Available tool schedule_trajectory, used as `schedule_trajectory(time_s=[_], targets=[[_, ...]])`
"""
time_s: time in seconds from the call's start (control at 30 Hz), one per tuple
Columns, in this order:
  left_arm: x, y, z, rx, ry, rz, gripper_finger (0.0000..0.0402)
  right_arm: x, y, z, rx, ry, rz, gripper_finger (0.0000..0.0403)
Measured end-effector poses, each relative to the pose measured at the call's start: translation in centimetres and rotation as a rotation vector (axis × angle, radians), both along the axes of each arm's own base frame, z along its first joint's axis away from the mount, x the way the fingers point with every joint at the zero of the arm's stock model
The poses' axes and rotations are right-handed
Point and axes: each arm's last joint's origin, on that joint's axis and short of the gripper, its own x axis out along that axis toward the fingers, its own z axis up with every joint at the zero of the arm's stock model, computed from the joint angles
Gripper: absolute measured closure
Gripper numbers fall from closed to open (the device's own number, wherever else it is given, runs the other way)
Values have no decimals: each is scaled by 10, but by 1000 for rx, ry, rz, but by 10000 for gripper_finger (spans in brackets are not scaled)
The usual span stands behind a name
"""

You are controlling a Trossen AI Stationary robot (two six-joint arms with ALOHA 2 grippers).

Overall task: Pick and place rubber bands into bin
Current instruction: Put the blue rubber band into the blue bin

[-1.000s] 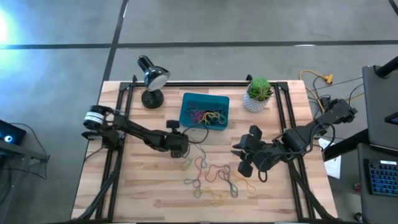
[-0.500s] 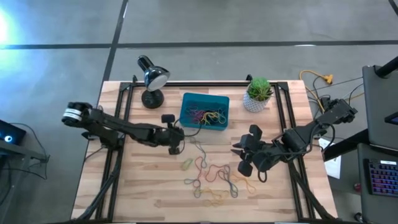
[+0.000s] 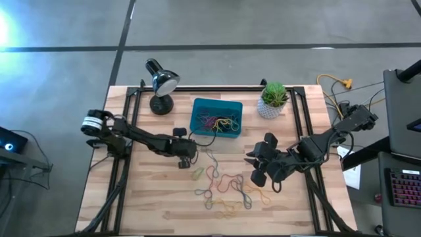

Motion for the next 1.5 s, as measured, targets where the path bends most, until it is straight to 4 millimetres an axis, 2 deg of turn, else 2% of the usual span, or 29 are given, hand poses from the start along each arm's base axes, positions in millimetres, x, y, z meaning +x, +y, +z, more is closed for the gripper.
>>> schedule_trajectory(time_s=[0.2, 0.37, 0.57, 0.73, 0.97, 1.13, 1.23, 1.43, 1.5], targets=[[0, 0, 5, -3, -35, 10, 275, -1, 1, -10, 9, 11, -10, 332], [0, 0, 4, 8, -34, 22, 247, 1, 1, -15, 11, 2, -6, 329], [0, 3, 4, 47, -34, 46, 242, 1, 1, -18, 11, 5, -8, 323], [1, 9, -13, 55, 13, 71, 242, 1, 1, -18, 11, 5, -7, 328], [8, 12, -40, -55, 43, 115, 242, 1, 1, -18, 7, 7, -4, 334], [10, 15, -43, -91, 31, 124, 243, 1, 1, -18, 6, 8, -2, 331], [11, 21, -43, -150, 29, 122, 264, 1, 1, -18, 2, 10, 0, 328], [12, 27, -43, -264, 31, 96, 379, 1, 1, -18, 3, 10, 0, 334], [13, 28, -43, -279, 30, 90, 392, 1, 1, -18, 3, 10, -1, 335]])
